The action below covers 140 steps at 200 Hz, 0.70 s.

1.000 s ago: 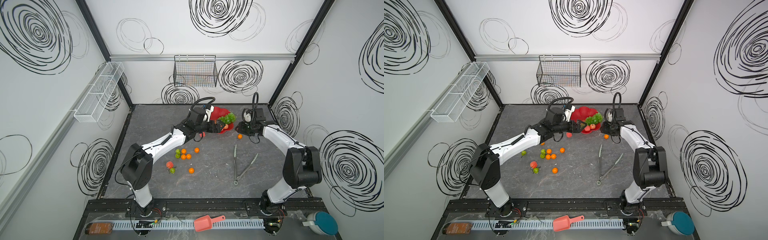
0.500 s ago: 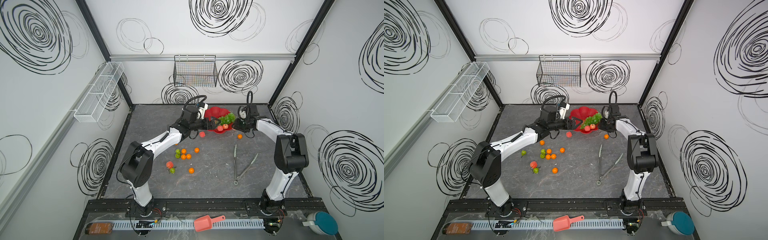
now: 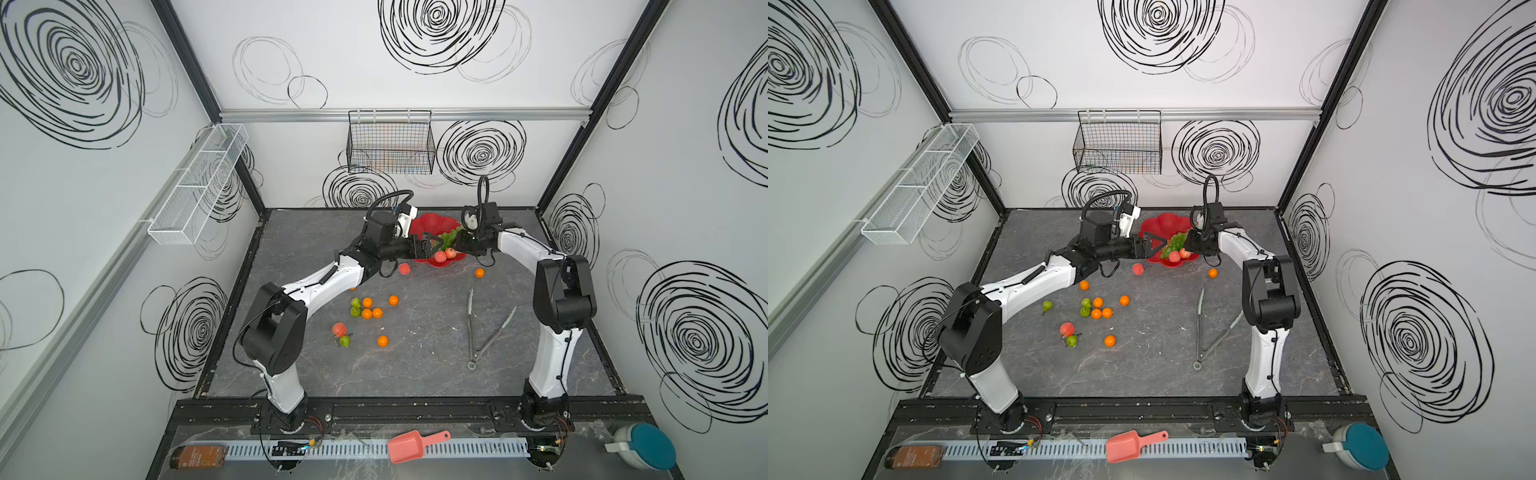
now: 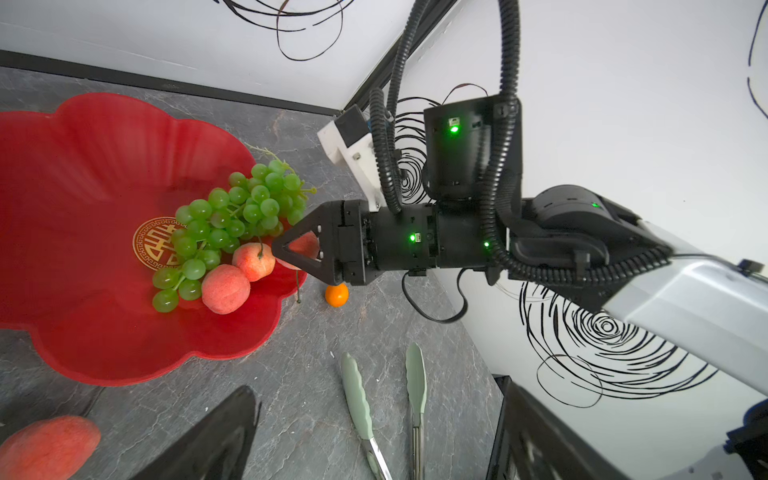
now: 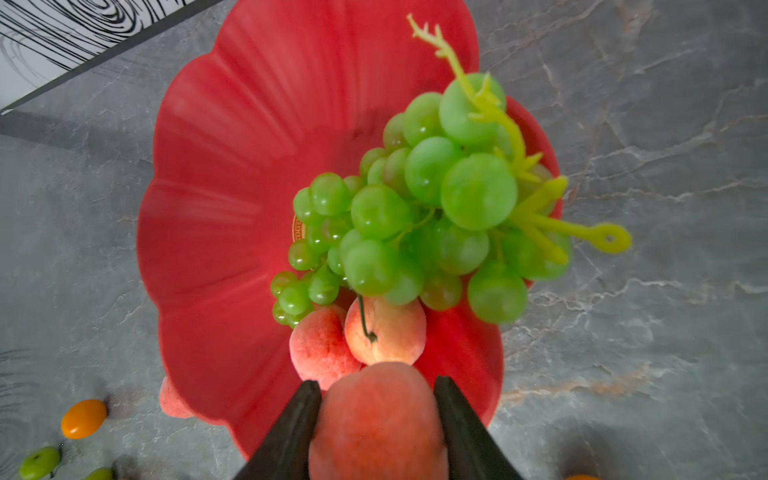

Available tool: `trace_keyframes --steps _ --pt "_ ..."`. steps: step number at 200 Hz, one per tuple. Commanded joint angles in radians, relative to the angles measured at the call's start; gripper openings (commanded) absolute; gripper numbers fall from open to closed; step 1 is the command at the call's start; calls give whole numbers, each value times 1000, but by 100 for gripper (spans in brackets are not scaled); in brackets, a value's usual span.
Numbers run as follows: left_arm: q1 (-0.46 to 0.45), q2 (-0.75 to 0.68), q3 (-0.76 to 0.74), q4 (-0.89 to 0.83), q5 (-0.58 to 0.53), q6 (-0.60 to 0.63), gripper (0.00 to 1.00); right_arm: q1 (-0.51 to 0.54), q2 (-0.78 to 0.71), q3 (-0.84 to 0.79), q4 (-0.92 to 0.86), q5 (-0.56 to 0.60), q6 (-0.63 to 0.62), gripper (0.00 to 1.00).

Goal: Place and organize the fake fruits in the fruit bowl
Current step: 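Lower the peach into the bowl and open the right gripper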

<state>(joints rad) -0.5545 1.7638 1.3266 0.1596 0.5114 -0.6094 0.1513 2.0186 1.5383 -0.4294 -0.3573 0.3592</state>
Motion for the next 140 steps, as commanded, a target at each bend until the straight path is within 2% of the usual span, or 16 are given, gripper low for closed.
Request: trace_keyframes --steps 1,83,140 --pt "-1 3 -9 57 16 -7 96 -1 15 36 -43 58 0 45" --pt "-2 8 -7 54 24 -10 96 -1 28 40 -38 74 8 55" --pt "-2 4 -6 52 22 -6 96 -2 -6 44 -54 81 8 58"
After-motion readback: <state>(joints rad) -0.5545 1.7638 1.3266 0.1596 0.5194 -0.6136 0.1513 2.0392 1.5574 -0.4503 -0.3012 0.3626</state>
